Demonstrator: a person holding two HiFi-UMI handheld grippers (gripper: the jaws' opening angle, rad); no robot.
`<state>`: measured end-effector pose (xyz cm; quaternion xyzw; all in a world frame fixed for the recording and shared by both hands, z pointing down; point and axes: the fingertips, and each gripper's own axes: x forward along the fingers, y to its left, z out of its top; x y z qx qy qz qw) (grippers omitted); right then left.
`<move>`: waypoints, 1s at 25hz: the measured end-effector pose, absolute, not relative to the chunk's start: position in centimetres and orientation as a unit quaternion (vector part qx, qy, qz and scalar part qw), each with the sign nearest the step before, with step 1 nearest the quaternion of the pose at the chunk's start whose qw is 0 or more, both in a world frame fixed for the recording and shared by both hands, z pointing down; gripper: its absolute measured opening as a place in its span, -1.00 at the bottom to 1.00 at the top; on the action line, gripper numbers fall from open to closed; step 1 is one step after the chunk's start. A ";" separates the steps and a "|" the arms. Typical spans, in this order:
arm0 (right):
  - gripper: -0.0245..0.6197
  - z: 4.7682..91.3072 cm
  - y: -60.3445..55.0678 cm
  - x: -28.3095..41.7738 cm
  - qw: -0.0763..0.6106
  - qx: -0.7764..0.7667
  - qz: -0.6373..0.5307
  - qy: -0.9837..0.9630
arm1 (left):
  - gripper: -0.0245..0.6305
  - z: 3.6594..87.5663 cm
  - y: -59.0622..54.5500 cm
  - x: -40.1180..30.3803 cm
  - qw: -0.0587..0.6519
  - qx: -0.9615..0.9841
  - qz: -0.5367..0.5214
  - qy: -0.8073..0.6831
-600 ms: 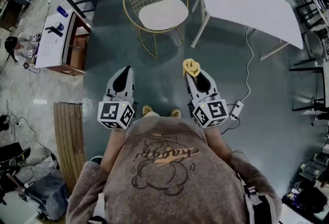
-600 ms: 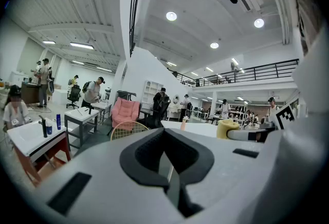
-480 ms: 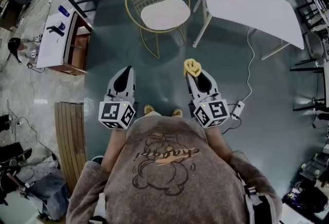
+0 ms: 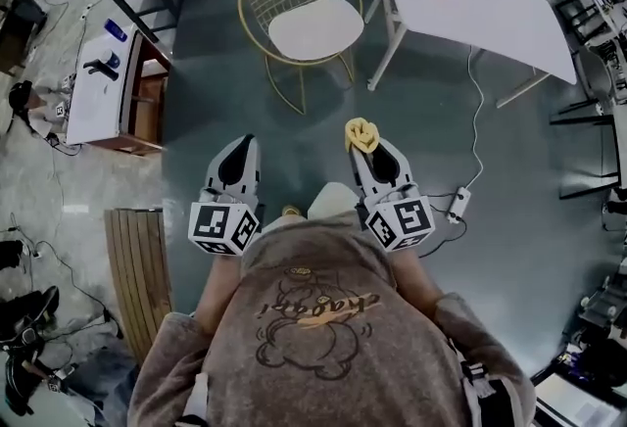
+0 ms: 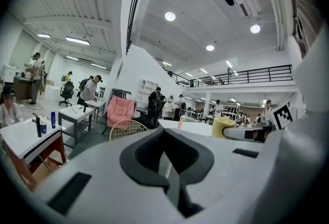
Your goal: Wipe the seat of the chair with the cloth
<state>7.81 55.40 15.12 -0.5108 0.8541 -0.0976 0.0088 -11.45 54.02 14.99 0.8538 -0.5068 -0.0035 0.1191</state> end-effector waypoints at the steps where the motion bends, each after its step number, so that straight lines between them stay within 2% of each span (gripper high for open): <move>1: -0.53 15.2 55.3 7.6 0.009 -0.513 -0.098 0.853 | -0.92 15.1 53.8 -11.7 0.121 0.854 -0.004 -0.505; 15: -0.53 16.6 49.0 6.7 0.006 -0.520 -0.100 0.848 | -0.92 16.4 47.0 -12.6 0.127 0.856 -0.010 -0.501; 25: -0.53 17.1 38.9 7.7 0.000 -0.507 -0.108 0.855 | -0.92 16.6 37.5 -11.5 0.134 0.850 -0.008 -0.509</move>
